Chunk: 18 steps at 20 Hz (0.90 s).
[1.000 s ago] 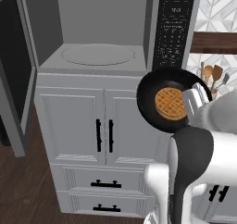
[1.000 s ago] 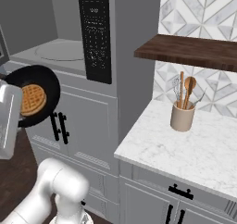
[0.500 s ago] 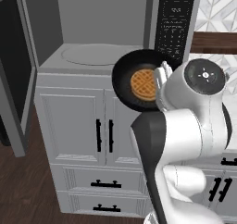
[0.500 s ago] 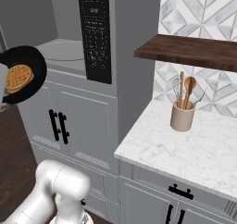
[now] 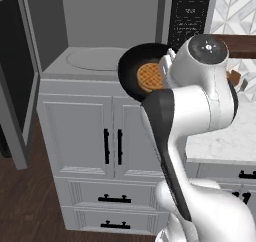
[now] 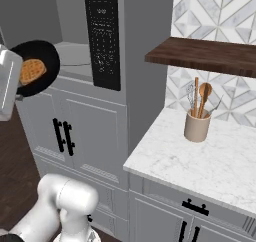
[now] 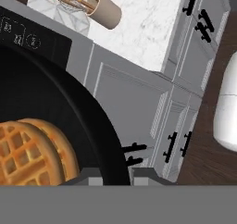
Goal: Open the microwave, place the bowl with waffle inside the microwave, then close the microwave door and turn it on.
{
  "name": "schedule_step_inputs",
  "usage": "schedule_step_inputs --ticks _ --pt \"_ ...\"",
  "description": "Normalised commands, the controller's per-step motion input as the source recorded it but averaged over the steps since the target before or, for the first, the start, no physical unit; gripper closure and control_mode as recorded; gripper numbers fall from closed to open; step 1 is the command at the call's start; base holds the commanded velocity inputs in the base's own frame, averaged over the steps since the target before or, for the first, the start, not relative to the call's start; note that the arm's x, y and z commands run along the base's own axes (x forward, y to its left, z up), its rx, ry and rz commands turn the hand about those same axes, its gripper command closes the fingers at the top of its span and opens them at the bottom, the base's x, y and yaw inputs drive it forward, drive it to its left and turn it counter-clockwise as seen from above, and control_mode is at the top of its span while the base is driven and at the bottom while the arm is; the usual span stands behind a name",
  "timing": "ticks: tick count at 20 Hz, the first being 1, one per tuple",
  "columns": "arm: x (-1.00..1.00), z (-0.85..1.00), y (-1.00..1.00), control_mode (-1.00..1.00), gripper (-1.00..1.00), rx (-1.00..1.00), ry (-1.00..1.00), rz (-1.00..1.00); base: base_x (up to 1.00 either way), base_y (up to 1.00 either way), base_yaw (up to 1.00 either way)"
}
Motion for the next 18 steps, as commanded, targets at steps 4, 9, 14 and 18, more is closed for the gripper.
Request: schedule_step_inputs --ticks 4,9,14,18 --pt "0.68 0.07 0.00 -1.00 1.00 -0.07 0.01 0.00 0.00 0.00 0.00" --pt "0.80 0.00 0.00 -1.00 1.00 -0.06 0.01 0.00 0.00 0.00 0.00" --pt "0.89 0.00 0.00 -1.00 1.00 -0.06 0.04 0.00 0.00 0.00 0.00" --pt "0.88 0.00 0.05 -1.00 1.00 -0.07 0.04 0.00 0.00 0.00 0.00"
